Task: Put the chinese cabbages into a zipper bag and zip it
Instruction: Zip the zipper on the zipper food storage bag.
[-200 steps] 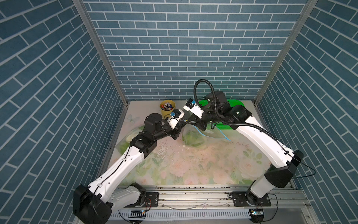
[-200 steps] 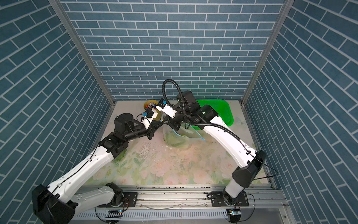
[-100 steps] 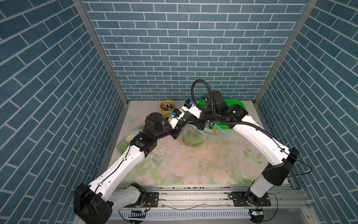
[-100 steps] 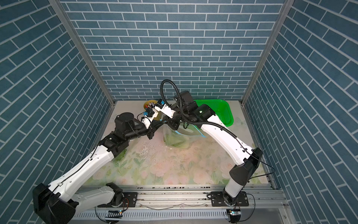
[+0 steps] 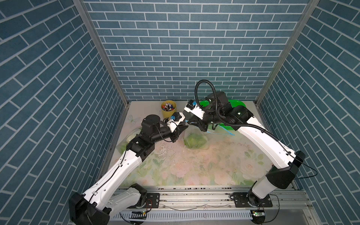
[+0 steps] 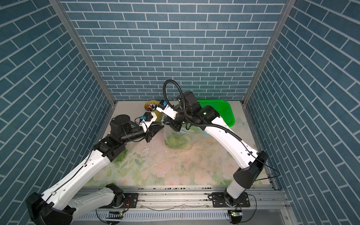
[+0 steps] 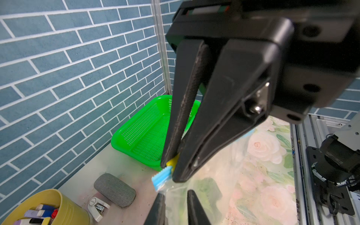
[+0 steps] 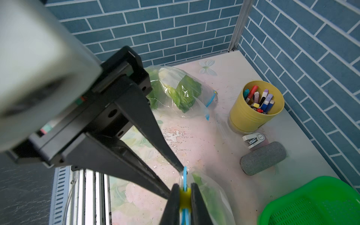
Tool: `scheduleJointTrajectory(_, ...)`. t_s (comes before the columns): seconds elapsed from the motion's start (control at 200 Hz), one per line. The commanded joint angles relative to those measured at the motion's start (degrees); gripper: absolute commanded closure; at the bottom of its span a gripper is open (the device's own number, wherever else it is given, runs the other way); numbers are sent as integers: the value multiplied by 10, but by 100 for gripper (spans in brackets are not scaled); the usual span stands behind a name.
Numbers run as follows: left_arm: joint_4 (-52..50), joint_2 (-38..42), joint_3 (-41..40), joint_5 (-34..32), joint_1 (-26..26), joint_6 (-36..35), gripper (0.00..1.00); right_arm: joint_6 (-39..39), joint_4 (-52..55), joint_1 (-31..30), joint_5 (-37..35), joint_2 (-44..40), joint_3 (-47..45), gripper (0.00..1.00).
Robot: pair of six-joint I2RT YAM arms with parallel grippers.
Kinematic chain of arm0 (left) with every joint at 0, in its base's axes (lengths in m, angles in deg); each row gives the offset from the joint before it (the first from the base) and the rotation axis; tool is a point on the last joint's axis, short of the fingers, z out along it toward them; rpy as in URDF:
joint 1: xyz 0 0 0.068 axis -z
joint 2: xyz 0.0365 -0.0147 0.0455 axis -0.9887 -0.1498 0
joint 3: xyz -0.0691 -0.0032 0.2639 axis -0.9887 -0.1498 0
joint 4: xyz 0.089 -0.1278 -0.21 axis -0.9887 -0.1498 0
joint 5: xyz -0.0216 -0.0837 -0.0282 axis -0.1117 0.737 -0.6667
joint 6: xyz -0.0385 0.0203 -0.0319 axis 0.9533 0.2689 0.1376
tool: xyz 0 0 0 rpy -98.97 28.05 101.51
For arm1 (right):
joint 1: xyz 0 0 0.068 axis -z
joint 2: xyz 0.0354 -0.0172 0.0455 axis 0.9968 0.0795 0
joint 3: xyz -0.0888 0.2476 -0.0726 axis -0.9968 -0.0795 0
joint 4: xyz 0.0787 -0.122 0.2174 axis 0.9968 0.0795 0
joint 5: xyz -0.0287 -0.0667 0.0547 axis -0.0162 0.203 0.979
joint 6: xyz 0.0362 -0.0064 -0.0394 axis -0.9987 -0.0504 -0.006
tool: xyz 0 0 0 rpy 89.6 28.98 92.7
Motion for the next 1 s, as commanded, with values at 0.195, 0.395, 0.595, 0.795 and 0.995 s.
scheduleJointTrajectory(0.195, 13, -38, 26, 65, -4, -21, 71, 26, -8, 2, 42, -23, -15, 100)
scheduleJointTrajectory(0.395, 24, -55, 40, 79, -4, -20, 71, 27, -16, 3, 50, -32, -26, 100)
scheduleJointTrajectory(0.595, 48, -58, 39, 110, -4, -10, 83, 23, -21, 11, 48, -32, -30, 100)
scheduleJointTrajectory(0.795, 46, -56, 37, 97, -4, -8, 97, 20, -26, 18, 47, -42, -46, 100)
scheduleJointTrajectory(0.995, 55, -46, 31, 90, -3, -1, 100, 17, -27, 27, 46, -51, -58, 100)
